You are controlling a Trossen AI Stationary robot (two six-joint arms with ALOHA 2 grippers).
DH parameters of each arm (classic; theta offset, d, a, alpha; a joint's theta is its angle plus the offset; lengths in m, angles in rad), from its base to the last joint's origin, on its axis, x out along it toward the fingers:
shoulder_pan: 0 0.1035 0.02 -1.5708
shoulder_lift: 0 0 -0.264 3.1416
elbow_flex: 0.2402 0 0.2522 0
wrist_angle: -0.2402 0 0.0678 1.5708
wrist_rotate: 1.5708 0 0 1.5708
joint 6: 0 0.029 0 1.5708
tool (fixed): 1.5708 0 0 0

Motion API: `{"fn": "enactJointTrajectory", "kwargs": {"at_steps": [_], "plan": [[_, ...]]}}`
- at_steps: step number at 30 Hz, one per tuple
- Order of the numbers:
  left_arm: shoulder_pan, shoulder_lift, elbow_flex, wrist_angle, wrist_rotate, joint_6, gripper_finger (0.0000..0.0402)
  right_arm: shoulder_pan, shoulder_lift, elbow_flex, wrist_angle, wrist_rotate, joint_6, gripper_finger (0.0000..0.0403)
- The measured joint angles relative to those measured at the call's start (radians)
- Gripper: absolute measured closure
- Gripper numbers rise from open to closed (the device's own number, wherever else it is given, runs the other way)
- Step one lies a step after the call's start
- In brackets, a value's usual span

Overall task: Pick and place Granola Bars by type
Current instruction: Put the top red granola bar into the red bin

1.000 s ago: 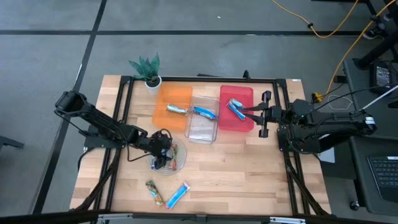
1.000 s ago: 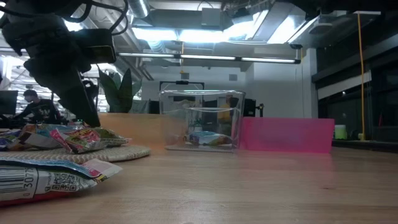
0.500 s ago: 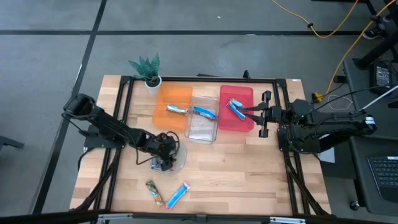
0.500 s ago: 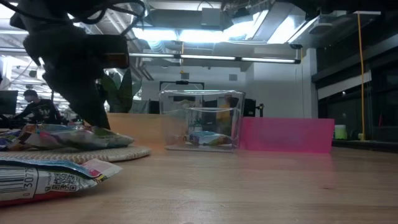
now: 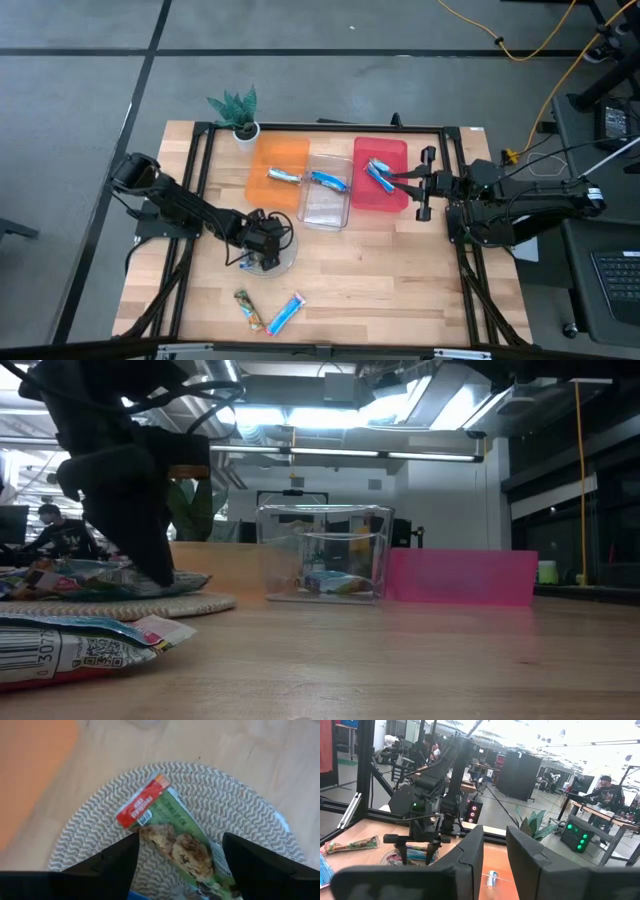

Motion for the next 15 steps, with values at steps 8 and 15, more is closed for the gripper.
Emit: {"fn": "enactJointTrajectory", "kwargs": {"at_steps": [8, 15], "plan": [[0.0, -0.003, 0.0, -0.001, -0.006, 0.011, 0.0192, 0.0, 0.0, 0.0, 0.0, 0.0, 0.0, 0.0315], [0.0, -0.004, 0.0, -0.001, -0.004, 0.019, 0.0273, 0.0, 0.0, 0.0, 0.0, 0.0, 0.0, 0.0315]]}}
